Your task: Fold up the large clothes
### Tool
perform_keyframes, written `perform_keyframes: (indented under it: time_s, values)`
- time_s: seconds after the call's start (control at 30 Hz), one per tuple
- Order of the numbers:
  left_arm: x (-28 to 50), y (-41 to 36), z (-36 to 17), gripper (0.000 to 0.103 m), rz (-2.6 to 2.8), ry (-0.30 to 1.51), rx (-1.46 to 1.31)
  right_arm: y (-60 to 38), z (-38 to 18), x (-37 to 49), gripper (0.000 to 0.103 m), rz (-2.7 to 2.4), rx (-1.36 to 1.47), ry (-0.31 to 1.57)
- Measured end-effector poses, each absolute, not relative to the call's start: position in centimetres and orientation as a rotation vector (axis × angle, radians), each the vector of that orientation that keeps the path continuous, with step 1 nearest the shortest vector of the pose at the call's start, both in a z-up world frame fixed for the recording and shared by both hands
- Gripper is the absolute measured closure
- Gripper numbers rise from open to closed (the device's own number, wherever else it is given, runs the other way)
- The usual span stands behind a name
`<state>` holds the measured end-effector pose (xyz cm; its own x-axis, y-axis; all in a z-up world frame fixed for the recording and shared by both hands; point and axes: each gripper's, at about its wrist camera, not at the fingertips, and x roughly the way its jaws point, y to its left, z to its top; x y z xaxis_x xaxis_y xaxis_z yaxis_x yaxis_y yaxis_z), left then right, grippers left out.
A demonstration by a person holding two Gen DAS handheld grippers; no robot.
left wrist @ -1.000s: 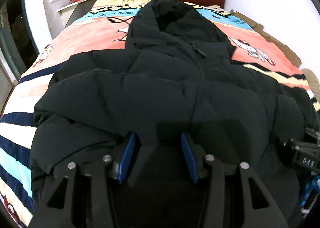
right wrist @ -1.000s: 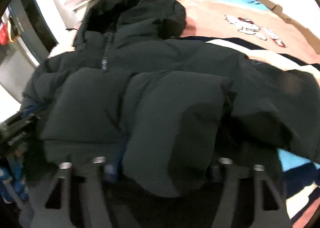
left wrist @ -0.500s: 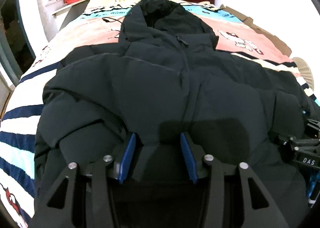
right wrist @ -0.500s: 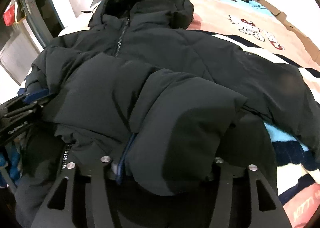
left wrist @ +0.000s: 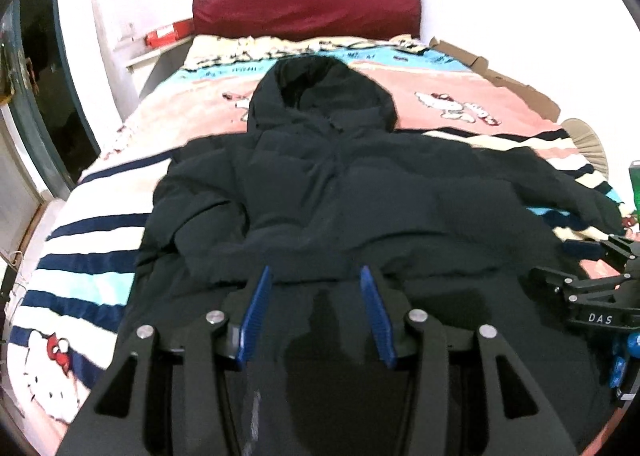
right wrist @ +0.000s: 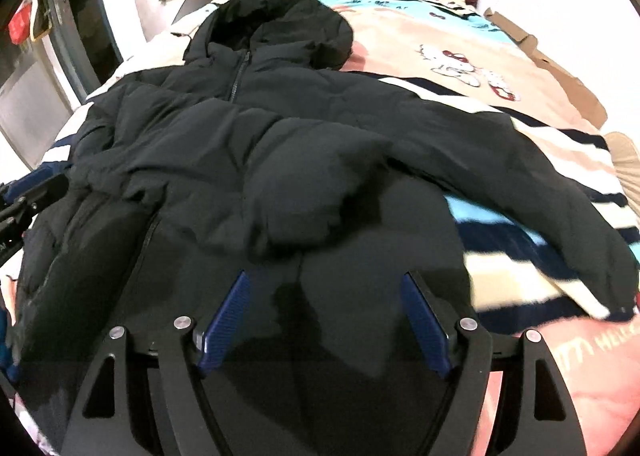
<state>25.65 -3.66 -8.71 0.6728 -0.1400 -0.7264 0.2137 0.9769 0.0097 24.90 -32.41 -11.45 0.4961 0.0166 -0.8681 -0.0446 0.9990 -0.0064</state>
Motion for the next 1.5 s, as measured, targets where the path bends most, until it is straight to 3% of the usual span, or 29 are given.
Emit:
perform_keyframes:
  time_s: [0.53, 1.07, 1.5]
  values:
    - [16.5, -5.2, -2.8, 0.057, -0.193, 0.715, 0.118, -39.5, -6.7, 13.4, 0.020, -0.082, 0.136, 0.933]
    - [19.3, -2.0, -8.1, 0.056, -0.091, 0.813, 0.026, -49.4, -9.3, 12.2, 0.016, -0.268, 0.291, 0.896]
    - [21.4, -1.0, -11.4, 0.056, -0.073, 0.861, -0.007, -63.8, -9.4, 13.3, 0.016, -0.553, 0.592, 0.772]
